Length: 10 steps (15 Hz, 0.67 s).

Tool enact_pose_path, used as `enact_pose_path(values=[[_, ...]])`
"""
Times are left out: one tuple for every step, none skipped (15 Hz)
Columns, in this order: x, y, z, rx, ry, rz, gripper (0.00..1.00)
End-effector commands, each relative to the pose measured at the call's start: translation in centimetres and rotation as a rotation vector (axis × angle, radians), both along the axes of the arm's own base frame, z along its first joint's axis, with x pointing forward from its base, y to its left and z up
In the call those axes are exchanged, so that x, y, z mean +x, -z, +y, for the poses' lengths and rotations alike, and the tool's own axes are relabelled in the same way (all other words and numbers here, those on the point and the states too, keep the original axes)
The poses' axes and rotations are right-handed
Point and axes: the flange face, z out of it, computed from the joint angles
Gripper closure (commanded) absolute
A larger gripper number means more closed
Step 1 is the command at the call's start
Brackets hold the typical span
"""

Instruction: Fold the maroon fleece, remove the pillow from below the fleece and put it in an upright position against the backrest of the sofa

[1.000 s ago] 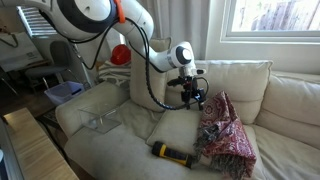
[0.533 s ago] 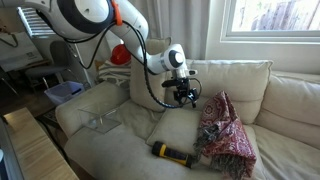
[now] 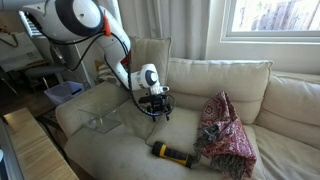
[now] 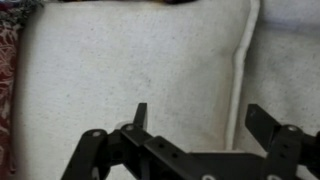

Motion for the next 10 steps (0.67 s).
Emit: enact_pose_path(values=[[-3.0,2.3,1.2,-0.008,-0.192,0.056,0.00],[-3.4,2.6,1.5,-0.021,-0.231,0.068,0.00],[-3.8,2.8,1.8,-0.026,-0.234,0.068,0.00],[-4.1,3.0,1.8,-0.052,-0.223,0.060,0.00],[-4.3,3.0,1.8,-0.079,-0.214,0.044,0.00],[-4.6,3.1,1.7,-0.097,-0.196,0.038,0.00],[-4.8,3.2,1.6,-0.114,-0.178,0.022,0.00],[-5.1,3.4,1.6,-0.124,-0.162,0.010,0.00],[-5.5,3.5,1.5,-0.141,-0.146,-0.002,0.00],[-5.9,3.7,1.4,-0.154,-0.135,-0.013,0.00]])
